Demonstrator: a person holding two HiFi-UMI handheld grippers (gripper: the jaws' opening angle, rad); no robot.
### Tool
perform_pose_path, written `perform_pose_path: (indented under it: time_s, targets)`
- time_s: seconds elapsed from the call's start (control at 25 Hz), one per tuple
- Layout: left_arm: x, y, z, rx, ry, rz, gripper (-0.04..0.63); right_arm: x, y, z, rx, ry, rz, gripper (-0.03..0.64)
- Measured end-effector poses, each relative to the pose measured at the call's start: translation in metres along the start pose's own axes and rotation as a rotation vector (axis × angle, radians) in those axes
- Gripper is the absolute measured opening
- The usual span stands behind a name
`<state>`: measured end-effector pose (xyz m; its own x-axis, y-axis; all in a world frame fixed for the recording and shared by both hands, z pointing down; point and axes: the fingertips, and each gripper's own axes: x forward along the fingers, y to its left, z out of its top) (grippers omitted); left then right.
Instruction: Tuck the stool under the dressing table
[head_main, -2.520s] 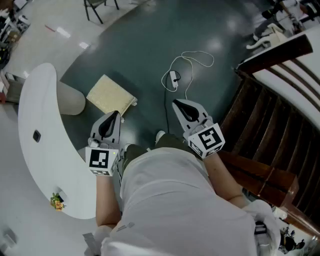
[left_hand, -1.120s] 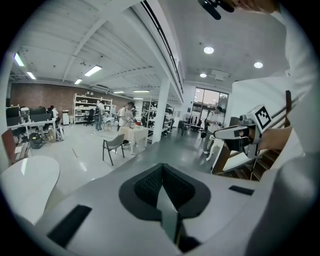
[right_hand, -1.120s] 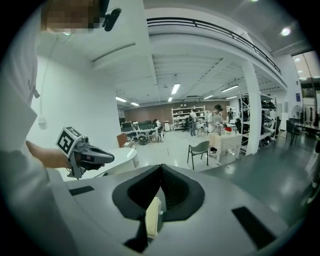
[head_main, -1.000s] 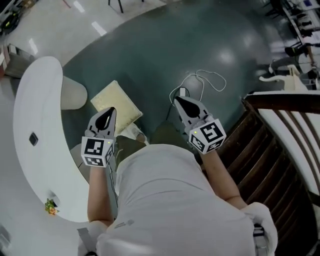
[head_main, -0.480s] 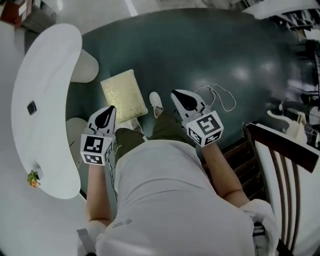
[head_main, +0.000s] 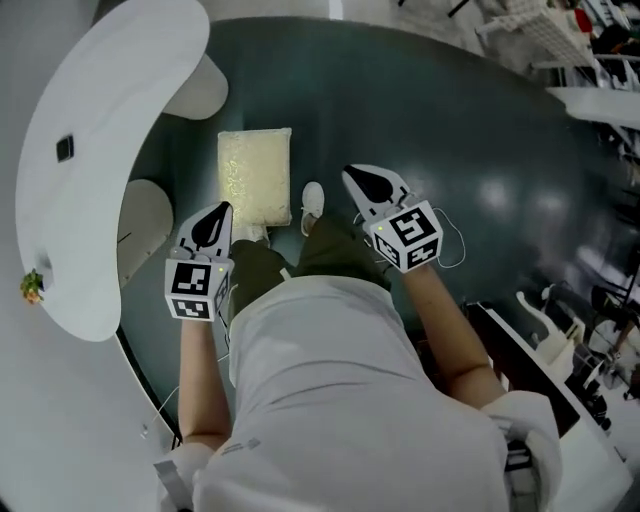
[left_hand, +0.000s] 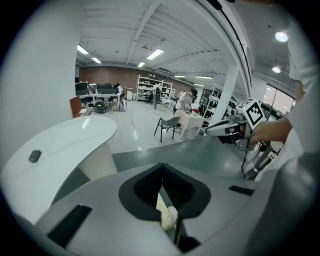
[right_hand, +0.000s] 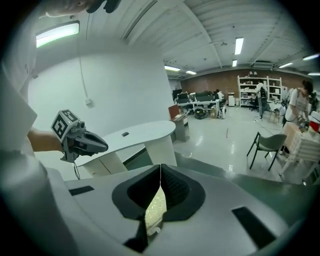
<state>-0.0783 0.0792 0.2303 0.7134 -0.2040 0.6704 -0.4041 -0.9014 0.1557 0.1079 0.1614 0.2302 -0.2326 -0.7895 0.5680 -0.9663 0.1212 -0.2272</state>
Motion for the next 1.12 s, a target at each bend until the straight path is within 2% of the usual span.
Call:
perform_pose_path:
  time_s: [0.24, 0.4, 0.76, 1.12]
  targets:
    - [0.009, 0.012, -0.02, -0.148, 0.016, 0.124, 0.002, 0.047, -0.02, -0.017, -0.085, 0.11, 0.114, 0.023]
    - [0.015, 0.015, -0.042, -0.213, 0.051, 0.188, 0.002, 0.079, -0.028, -0.032, -0.133, 0.173, 0.175, 0.031]
    - [0.03, 0.024, -0.092, -0.362, 0.098, 0.289, 0.002, 0.155, -0.039, -0.081, -0.292, 0.317, 0.303, 0.058]
    - [0.055, 0.035, -0.168, -0.487, 0.165, 0.369, 0.003, 0.223, -0.056, -0.141, -0.43, 0.459, 0.372, 0.084]
